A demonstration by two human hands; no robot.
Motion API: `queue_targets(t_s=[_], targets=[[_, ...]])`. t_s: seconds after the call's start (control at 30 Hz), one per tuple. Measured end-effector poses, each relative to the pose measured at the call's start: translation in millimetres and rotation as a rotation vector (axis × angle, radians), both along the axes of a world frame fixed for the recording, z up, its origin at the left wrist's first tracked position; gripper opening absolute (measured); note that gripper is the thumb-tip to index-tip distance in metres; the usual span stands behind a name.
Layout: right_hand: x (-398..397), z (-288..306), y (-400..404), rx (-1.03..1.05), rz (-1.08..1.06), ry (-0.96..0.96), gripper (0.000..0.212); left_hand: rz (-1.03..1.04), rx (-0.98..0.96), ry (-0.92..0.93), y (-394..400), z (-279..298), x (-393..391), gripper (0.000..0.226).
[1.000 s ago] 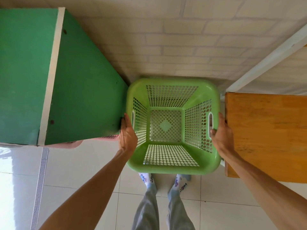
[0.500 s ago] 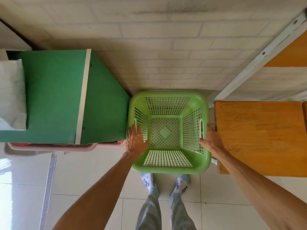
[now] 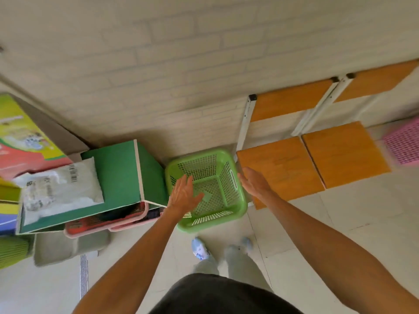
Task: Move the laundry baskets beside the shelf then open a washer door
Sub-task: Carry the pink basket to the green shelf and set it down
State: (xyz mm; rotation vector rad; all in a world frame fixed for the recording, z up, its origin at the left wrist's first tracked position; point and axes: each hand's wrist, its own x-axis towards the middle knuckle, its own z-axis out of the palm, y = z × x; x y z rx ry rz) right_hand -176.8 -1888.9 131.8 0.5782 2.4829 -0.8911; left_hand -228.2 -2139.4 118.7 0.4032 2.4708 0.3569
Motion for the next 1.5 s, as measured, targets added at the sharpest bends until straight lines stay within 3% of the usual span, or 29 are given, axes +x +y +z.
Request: queue_targets(t_s=[0.3, 0.63, 1.0, 1.5], targets=[[118, 59, 101, 0.274, -0.161, -0.083, 0.062, -0.432, -0.097, 0.192, 100, 70, 11, 0.087], [306, 96, 263, 0.416, -0.321, -0.199, 0.070, -0.774, -0.146, 0.311, 299, 101, 106, 0.078], [454, 133, 445, 0.434, -0.508, -0.201, 0.074, -0.937, 0.009, 0.317, 553, 137, 243, 0.080], [505, 112, 689, 0.379, -0.704, -0.247, 0.071, -1.042, -0.001, 0.289, 838, 116, 255, 0.080]])
